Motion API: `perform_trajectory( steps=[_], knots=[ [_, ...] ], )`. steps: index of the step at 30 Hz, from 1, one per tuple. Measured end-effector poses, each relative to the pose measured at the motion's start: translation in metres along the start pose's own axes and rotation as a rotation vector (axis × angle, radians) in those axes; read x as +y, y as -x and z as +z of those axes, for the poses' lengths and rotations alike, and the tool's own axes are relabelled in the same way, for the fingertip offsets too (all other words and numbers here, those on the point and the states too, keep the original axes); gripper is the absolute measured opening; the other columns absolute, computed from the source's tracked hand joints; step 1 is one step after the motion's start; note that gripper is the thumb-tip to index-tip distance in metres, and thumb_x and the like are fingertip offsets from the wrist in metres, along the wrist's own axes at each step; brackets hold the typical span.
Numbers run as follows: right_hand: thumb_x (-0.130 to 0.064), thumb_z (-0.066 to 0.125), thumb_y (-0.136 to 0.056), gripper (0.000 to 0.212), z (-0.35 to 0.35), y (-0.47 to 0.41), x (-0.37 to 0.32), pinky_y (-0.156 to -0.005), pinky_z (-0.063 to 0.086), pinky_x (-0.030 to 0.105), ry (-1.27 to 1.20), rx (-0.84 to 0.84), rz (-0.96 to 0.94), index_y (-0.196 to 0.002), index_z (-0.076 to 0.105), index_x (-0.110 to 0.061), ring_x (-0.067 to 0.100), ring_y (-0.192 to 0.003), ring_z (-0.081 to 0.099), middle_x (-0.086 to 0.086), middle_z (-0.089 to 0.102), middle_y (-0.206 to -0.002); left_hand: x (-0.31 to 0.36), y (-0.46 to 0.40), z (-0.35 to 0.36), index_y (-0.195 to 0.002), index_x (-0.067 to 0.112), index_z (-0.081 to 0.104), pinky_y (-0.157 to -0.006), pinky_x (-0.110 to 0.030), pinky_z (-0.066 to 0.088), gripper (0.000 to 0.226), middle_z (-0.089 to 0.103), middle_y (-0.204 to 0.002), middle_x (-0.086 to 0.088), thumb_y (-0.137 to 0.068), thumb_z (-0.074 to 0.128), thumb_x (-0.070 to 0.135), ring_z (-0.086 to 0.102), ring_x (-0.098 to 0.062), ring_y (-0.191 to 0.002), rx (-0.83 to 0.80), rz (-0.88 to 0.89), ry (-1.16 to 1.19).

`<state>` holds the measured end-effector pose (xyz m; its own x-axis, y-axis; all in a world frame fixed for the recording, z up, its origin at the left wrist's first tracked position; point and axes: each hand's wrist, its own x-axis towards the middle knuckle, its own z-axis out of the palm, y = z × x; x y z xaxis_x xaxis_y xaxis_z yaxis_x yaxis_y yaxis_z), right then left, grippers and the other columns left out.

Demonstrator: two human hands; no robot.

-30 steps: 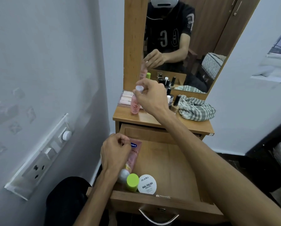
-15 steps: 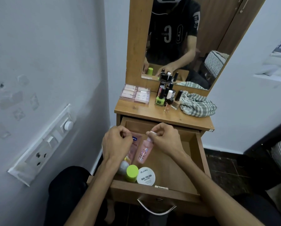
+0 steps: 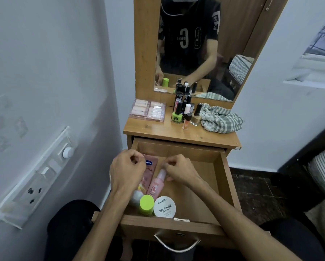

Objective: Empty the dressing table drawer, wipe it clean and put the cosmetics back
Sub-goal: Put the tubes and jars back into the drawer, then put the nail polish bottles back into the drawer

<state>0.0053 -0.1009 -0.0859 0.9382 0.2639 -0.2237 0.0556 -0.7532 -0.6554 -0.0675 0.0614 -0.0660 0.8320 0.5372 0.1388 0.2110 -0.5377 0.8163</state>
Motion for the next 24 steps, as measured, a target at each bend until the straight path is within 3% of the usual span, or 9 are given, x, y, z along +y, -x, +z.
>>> perform_trajectory(
  steps=[6,10,12,15,17,20,24],
  knots=[
    [-0.030,0.057,-0.083,0.018,-0.001,0.000,0.003,-0.089,0.062,0.042,-0.067,-0.011,-0.003,-0.073,0.072,-0.032,0.019,-0.072,0.078,-0.001,0.080,-0.081,-0.001,0.000,0.001,-0.075,0.025,0.072,-0.069,-0.028,0.044,0.017,0.067,-0.083,0.013,-0.086,0.067,0.015,0.063,-0.008,-0.078,-0.005,0.009,-0.001],
    [-0.023,0.062,-0.089,0.015,-0.005,0.004,0.004,-0.089,0.061,0.035,-0.034,0.033,-0.038,-0.087,0.075,-0.029,0.011,-0.070,0.076,-0.005,0.080,-0.085,-0.003,0.000,0.002,-0.073,0.026,0.072,-0.065,-0.026,0.043,0.018,0.067,-0.083,0.014,-0.087,0.066,0.015,0.061,-0.004,-0.077,-0.006,0.018,-0.004],
    [-0.026,0.066,-0.089,0.014,-0.014,0.008,0.002,-0.086,0.061,0.031,-0.011,0.157,-0.083,-0.095,0.079,-0.029,0.002,-0.079,0.071,-0.012,0.078,-0.089,-0.004,0.000,0.002,-0.074,0.026,0.072,-0.063,-0.022,0.042,0.018,0.067,-0.083,0.014,-0.088,0.067,0.015,0.060,-0.002,-0.077,-0.010,0.026,-0.002],
    [-0.023,0.071,-0.092,0.011,-0.041,0.014,-0.006,-0.074,0.054,0.010,-0.114,0.380,-0.164,-0.093,0.079,-0.031,-0.012,-0.082,0.066,-0.021,0.072,-0.083,-0.004,-0.002,0.002,-0.076,0.025,0.072,-0.062,-0.021,0.042,0.017,0.067,-0.083,0.014,-0.088,0.067,0.015,0.060,-0.001,-0.077,0.000,0.043,-0.013],
    [-0.019,0.071,-0.093,0.011,-0.065,0.016,-0.011,-0.068,0.049,0.003,-0.199,0.513,-0.205,-0.094,0.077,-0.028,-0.016,-0.083,0.063,-0.020,0.070,-0.085,-0.005,-0.003,0.004,-0.075,0.026,0.071,-0.063,-0.025,0.044,0.017,0.067,-0.083,0.013,-0.088,0.066,0.015,0.061,-0.004,-0.076,0.010,0.065,-0.043],
    [-0.018,0.073,-0.090,0.010,-0.098,0.009,-0.014,-0.069,0.050,0.004,-0.209,0.713,-0.242,-0.090,0.078,-0.027,-0.012,-0.084,0.065,-0.024,0.069,-0.082,-0.007,-0.003,0.005,-0.076,0.026,0.069,-0.065,-0.028,0.046,0.017,0.066,-0.082,0.012,-0.086,0.067,0.013,0.062,-0.009,-0.077,0.018,0.115,-0.064],
    [-0.030,0.071,-0.092,0.023,-0.132,-0.017,-0.012,-0.072,0.044,0.009,-0.097,0.831,-0.235,-0.113,0.078,-0.026,-0.001,-0.083,0.067,-0.015,0.073,-0.090,0.010,-0.006,0.009,-0.085,0.025,0.072,-0.069,-0.028,0.050,0.015,0.067,-0.088,0.014,-0.084,0.069,0.010,0.062,-0.006,-0.078,0.014,0.250,-0.017]
  ],
)
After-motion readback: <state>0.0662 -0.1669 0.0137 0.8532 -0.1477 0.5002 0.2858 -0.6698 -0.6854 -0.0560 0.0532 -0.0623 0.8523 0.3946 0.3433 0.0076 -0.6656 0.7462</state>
